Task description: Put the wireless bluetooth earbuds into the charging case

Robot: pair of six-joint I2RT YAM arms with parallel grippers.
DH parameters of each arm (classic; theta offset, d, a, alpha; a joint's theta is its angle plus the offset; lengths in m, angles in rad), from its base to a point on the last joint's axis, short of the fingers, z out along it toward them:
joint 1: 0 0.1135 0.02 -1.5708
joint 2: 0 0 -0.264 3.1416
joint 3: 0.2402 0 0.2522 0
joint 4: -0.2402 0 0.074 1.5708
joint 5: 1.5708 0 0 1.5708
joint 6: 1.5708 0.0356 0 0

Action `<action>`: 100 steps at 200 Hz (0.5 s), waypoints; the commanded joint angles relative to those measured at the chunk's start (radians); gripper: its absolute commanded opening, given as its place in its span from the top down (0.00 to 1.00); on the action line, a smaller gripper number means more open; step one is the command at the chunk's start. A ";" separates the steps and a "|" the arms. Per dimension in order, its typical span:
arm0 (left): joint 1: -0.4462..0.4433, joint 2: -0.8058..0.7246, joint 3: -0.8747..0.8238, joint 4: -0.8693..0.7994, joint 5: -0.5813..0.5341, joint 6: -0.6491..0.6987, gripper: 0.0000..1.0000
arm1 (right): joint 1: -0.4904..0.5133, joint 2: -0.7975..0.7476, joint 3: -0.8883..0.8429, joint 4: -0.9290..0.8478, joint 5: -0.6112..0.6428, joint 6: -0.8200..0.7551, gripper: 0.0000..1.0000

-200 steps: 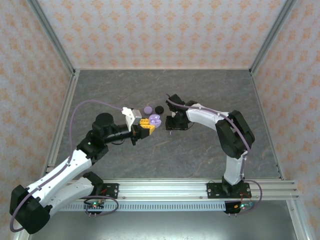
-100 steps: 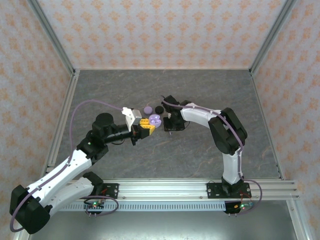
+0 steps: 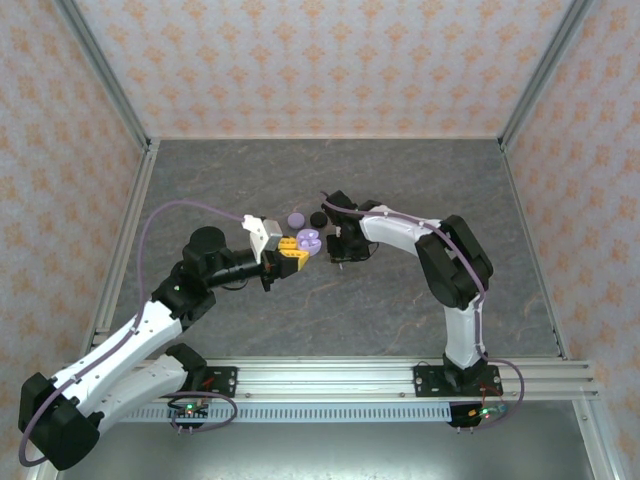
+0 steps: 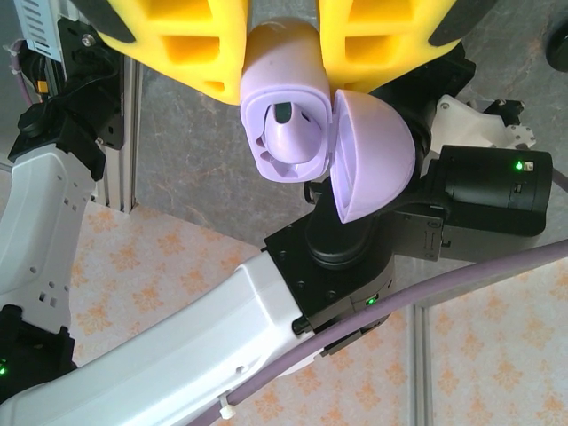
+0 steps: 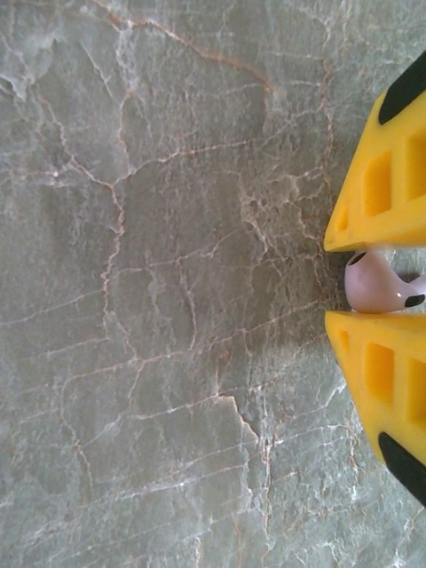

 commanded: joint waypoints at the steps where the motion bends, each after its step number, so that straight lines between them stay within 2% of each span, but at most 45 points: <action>1: -0.009 -0.016 0.016 -0.001 -0.023 0.019 1.00 | 0.020 -0.065 -0.025 -0.013 0.002 0.000 0.78; 65: -0.010 -0.021 -0.021 0.077 -0.094 -0.018 1.00 | 0.021 -0.406 -0.148 0.104 0.064 0.048 0.79; 100: -0.010 -0.017 -0.027 0.096 -0.103 -0.026 1.00 | 0.026 -0.627 -0.202 0.185 0.043 0.051 0.79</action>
